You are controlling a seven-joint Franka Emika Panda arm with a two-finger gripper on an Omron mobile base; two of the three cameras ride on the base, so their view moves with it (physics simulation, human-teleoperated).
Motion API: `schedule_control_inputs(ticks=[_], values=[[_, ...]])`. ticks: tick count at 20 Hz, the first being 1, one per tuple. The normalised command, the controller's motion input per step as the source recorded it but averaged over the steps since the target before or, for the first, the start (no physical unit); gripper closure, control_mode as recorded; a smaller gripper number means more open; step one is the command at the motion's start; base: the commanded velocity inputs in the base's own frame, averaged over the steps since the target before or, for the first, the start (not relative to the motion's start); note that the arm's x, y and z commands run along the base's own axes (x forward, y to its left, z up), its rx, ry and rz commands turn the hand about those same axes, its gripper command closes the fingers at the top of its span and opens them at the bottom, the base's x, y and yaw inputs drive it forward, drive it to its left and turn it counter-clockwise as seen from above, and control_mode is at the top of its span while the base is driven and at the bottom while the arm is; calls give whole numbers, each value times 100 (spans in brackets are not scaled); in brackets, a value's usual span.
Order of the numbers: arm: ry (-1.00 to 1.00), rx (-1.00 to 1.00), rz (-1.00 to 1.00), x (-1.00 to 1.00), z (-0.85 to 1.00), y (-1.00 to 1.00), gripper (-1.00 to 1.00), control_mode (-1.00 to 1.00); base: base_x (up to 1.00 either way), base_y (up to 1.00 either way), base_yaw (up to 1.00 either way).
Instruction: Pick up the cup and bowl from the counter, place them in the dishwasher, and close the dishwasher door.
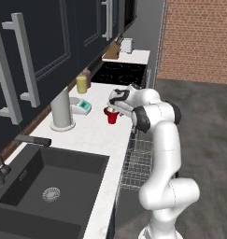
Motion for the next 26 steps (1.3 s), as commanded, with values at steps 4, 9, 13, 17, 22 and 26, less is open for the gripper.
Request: schedule_control_inputs(ticks=[4,9,13,17,22,26], values=[[0,1,-3,-7,-7,0,100,-100,0,0,0],[0,3,-1,-27,-2,0,100,-100,0,0,0],[0,5,-2,-57,0,-12,100,-100,0,0,0],[-6,5,-3,-92,0,-49,100,-100,0,0,0],[-11,6,-7,-100,3,-96,100,-100,0,0,0],[-7,5,-9,-79,0,-100,100,-100,0,0,0]])
